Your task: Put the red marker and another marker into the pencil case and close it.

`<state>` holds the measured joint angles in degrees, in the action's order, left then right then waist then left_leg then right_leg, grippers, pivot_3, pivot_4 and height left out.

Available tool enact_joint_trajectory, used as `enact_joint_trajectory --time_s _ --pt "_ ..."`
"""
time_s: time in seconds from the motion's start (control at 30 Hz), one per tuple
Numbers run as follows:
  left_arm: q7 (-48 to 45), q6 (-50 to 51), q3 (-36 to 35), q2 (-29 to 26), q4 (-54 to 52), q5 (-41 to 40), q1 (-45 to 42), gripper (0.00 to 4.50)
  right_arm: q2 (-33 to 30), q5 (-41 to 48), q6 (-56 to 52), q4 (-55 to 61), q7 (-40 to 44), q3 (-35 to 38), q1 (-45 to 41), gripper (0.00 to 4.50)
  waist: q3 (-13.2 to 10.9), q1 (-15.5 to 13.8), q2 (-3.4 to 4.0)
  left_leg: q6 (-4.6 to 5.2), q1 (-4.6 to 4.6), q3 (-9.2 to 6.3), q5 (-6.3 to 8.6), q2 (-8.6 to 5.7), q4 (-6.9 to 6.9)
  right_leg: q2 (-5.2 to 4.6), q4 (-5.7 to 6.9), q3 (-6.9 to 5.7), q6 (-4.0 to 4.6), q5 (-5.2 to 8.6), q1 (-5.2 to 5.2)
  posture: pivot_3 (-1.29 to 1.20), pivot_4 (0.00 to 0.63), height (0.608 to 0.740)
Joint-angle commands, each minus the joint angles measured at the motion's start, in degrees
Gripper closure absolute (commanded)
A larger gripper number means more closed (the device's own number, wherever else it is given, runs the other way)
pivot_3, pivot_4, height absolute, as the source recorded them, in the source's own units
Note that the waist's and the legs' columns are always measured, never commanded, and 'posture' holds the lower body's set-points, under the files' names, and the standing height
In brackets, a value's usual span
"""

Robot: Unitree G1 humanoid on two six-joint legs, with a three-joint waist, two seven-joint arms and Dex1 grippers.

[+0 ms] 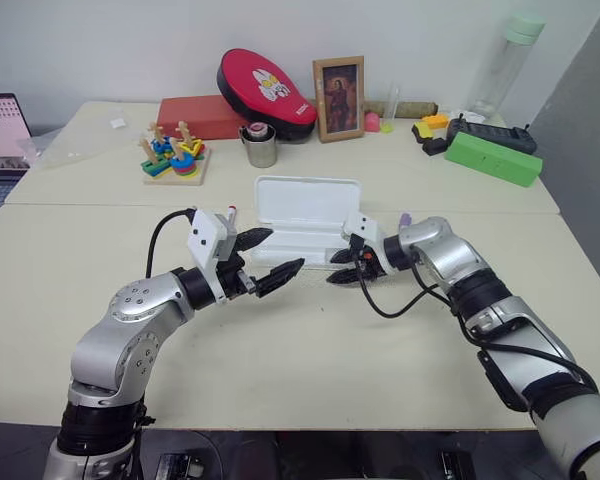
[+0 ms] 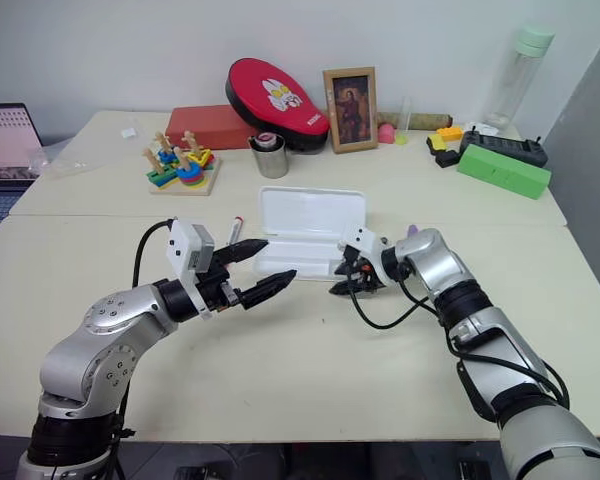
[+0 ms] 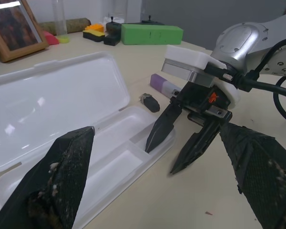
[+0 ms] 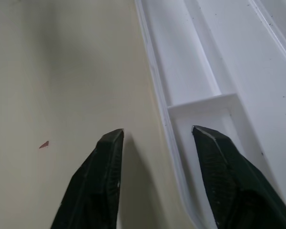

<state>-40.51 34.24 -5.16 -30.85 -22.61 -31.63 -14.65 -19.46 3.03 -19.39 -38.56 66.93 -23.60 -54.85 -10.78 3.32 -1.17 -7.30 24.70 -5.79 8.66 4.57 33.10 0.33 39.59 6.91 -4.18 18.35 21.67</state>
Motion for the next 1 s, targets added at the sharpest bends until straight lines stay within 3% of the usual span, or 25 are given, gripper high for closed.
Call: enact_joint_trajectory --time_s 0.03,0.23,0.4,0.63,0.8,1.0 --pt "0.5 -1.6 -1.2 0.1 -1.6 -0.5 -1.1 0.0 0.5 -1.3 1.2 -0.8 -0.3 1.1 -0.6 3.14 0.0 0.0 0.0 0.0 0.0 0.0 0.0 0.0 0.0 0.0 0.0 0.0 0.0 0.0 0.0 0.0 0.15 0.74" --pt "0.5 -1.4 -2.9 -0.6 -1.6 -1.4 -1.0 0.0 0.7 -2.2 2.2 -0.6 -0.8 1.9 -0.4 4.47 0.0 0.0 0.0 0.0 0.0 -0.02 0.0 0.0 0.0 0.0 0.02 -0.01 0.0 0.0 0.0 0.0 0.15 0.74" --pt "1.8 -0.6 -3.6 -0.7 -3.2 -1.6 0.1 0.0 0.8 -0.1 2.6 3.9 0.3 3.9 1.0 4.47 0.0 0.0 0.0 0.0 -0.01 -0.04 0.0 0.0 0.0 0.0 0.03 -0.03 0.0 0.0 -0.01 0.0 0.15 0.74" --pt "4.5 2.1 -8.2 -2.2 -8.5 -4.8 5.4 0.0 -2.7 4.0 -5.1 22.2 3.6 4.9 7.7 4.47 0.0 0.0 0.01 0.0 0.01 -0.07 0.0 0.01 -0.05 0.0 0.03 -0.04 0.02 0.02 0.02 0.0 0.15 0.74" --pt "5.3 4.8 -9.7 -4.1 -12.7 -6.4 11.0 0.0 -5.0 4.0 -9.3 34.9 3.4 1.5 15.2 4.47 0.0 0.0 0.01 0.0 0.0 -0.07 0.0 0.01 -0.04 0.0 0.01 -0.03 0.02 0.03 -0.01 0.0 0.15 0.74" --pt "6.2 5.4 -9.9 -4.6 -13.5 -7.0 12.4 0.0 -6.2 2.5 -9.1 37.9 3.1 -1.2 18.1 4.47 0.0 0.0 0.01 -0.01 -0.01 -0.05 0.0 0.0 -0.02 0.0 0.01 -0.02 0.03 0.06 0.01 0.0 0.15 0.74"
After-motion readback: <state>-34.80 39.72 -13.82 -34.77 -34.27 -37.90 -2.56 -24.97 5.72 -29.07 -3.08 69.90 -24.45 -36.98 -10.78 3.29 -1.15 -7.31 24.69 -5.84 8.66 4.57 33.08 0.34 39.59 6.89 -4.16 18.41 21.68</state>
